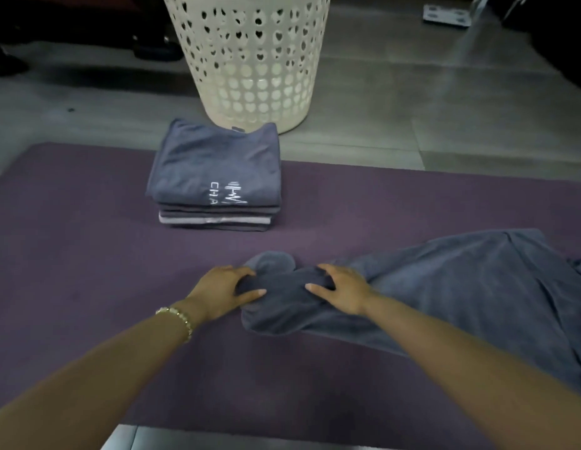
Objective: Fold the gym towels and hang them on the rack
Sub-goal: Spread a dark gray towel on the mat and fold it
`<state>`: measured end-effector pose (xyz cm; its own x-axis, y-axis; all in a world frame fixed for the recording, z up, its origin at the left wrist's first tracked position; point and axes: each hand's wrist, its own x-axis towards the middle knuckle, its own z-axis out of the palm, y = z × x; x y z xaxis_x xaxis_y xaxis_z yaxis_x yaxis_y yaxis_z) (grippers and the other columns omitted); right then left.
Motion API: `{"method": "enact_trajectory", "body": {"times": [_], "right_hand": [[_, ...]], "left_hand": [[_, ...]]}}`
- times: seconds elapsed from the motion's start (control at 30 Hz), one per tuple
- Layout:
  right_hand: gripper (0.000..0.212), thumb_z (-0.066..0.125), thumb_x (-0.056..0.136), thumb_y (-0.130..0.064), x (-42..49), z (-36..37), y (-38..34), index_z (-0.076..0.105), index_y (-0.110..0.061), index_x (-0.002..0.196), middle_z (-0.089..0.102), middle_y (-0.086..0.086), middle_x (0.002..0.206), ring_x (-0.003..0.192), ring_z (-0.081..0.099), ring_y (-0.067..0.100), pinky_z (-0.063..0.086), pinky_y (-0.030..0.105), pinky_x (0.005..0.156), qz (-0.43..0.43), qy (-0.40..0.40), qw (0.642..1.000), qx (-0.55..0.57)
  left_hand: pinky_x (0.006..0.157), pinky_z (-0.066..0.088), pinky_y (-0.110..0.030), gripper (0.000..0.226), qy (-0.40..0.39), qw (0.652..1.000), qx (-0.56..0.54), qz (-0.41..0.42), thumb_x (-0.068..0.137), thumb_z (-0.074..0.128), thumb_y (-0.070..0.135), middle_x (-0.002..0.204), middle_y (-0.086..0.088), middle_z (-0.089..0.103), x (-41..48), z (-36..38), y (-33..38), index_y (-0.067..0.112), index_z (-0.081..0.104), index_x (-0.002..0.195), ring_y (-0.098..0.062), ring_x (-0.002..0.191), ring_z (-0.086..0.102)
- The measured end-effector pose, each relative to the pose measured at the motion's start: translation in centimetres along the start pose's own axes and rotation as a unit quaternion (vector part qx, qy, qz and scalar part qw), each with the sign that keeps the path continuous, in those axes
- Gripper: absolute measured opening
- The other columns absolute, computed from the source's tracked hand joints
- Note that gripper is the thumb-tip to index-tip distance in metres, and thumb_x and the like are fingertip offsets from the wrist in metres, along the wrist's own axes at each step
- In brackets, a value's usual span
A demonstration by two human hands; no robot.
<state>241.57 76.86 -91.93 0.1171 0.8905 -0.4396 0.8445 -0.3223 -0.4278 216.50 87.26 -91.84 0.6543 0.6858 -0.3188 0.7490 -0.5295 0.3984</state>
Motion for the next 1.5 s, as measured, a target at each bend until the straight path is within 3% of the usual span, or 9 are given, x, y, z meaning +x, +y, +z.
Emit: {"method": "enact_trajectory", "body": {"times": [0.2, 0.37, 0.47, 0.6, 0.77, 0.9, 1.1, 1.3, 1.5], "right_hand": [[0.053, 0.039, 0.089, -0.065, -3.9, 2.1, 1.7, 0.052, -0.033, 0.128, 0.059, -0.006, 0.117, 0.109, 0.053, 0.013, 0.04, 0.03, 0.1, -0.03, -0.033, 0.999, 0.0], [0.052, 0.049, 0.089, -0.059, -4.2, 1.1, 1.8, 0.047, -0.029, 0.131, 0.052, -0.011, 0.117, 0.102, 0.054, 0.007, 0.045, 0.03, 0.096, -0.018, -0.028, 0.997, 0.063], [0.061, 0.051, 0.089, -0.058, -3.4, 1.2, 1.2, 0.045, -0.02, 0.136, 0.044, -0.004, 0.134, 0.121, 0.049, 0.015, 0.038, 0.028, 0.105, 0.041, -0.031, 0.995, 0.089], [0.058, 0.057, 0.085, -0.059, -1.8, 2.0, -0.2, 0.069, -0.004, 0.101, 0.067, 0.005, 0.097, 0.096, 0.062, 0.019, 0.045, 0.029, 0.088, 0.121, -0.048, 0.974, 0.187], [0.029, 0.064, 0.09, -0.032, -2.5, 1.9, -3.0, 0.062, -0.005, 0.101, 0.063, 0.006, 0.101, 0.101, 0.057, 0.015, 0.043, 0.031, 0.102, 0.092, -0.083, 0.929, 0.348], [0.01, 0.051, 0.098, -0.025, -3.0, -2.3, -6.8, 0.059, -0.021, 0.093, 0.066, -0.001, 0.102, 0.1, 0.058, 0.016, 0.041, 0.032, 0.096, -0.012, -0.097, 0.853, 0.512], [0.015, 0.054, 0.096, -0.022, -2.8, -9.2, -11.0, 0.054, -0.018, 0.082, 0.067, -0.004, 0.081, 0.078, 0.061, 0.006, 0.046, 0.022, 0.078, -0.12, -0.009, 0.839, 0.53], [0.021, 0.07, 0.085, -0.03, -2.4, -10.1, -10.9, 0.069, -0.015, 0.1, 0.069, -0.017, 0.075, 0.07, 0.06, -0.007, 0.043, 0.009, 0.071, -0.126, -0.125, 0.936, 0.305], [0.015, 0.073, 0.082, -0.026, -0.9, -6.3, -10.2, 0.066, -0.013, 0.086, 0.061, 0.0, 0.067, 0.059, 0.051, 0.005, 0.043, 0.015, 0.06, -0.088, -0.089, 0.949, 0.29]], "left_hand": [[0.081, 0.043, -0.027, 0.067, -0.114, 0.993, 0.014, 0.033, 0.086, 0.026, 0.073, 0.104, -0.001, 0.067, -2.0, 1.2, 2.7, 0.03, 0.043, 0.135, -0.021, 0.1, 0.061], [0.094, 0.04, -0.029, 0.088, -0.069, 0.991, 0.084, 0.076, 0.071, 0.01, 0.078, 0.127, 0.004, 0.046, -0.8, 1.7, 3.8, 0.035, 0.033, 0.145, -0.015, 0.117, 0.047], [0.109, 0.028, -0.031, 0.074, -0.115, 0.992, 0.016, 0.054, 0.086, 0.018, 0.075, 0.136, 0.005, 0.046, -0.3, 3.0, 4.1, 0.029, 0.05, 0.135, -0.018, 0.127, 0.039], [0.101, 0.033, -0.03, 0.062, -0.157, 0.987, -0.043, 0.017, 0.091, 0.015, 0.069, 0.115, 0.003, 0.062, -0.8, 3.7, 5.5, 0.028, 0.057, 0.109, -0.021, 0.114, 0.05], [0.094, 0.036, -0.025, 0.074, -0.183, 0.945, -0.254, -0.096, 0.092, 0.013, 0.068, 0.112, -0.005, 0.061, -1.3, 2.3, 6.6, 0.019, 0.036, 0.143, -0.018, 0.106, 0.055], [0.113, 0.028, -0.031, 0.102, -0.126, 0.861, -0.484, -0.097, 0.066, 0.027, 0.093, 0.146, 0.004, 0.045, -0.4, -0.7, 6.2, 0.028, 0.042, 0.143, -0.013, 0.133, 0.042], [0.098, 0.048, -0.031, 0.057, 0.053, 0.839, -0.54, -0.039, 0.077, 0.046, 0.065, 0.108, 0.001, 0.072, -0.8, -7.7, 6.4, 0.021, 0.069, 0.104, -0.011, 0.105, 0.065], [0.076, 0.055, -0.021, 0.042, 0.145, 0.836, -0.526, -0.061, 0.095, 0.048, 0.044, 0.094, -0.002, 0.075, -3.1, -12.6, 3.2, 0.009, 0.07, 0.097, -0.013, 0.091, 0.07], [0.076, 0.055, -0.029, 0.033, 0.22, 0.814, -0.517, -0.152, 0.092, 0.056, 0.044, 0.101, -0.006, 0.072, -5.1, -13.1, -1.6, 0.014, 0.07, 0.098, -0.019, 0.093, 0.068]]}}
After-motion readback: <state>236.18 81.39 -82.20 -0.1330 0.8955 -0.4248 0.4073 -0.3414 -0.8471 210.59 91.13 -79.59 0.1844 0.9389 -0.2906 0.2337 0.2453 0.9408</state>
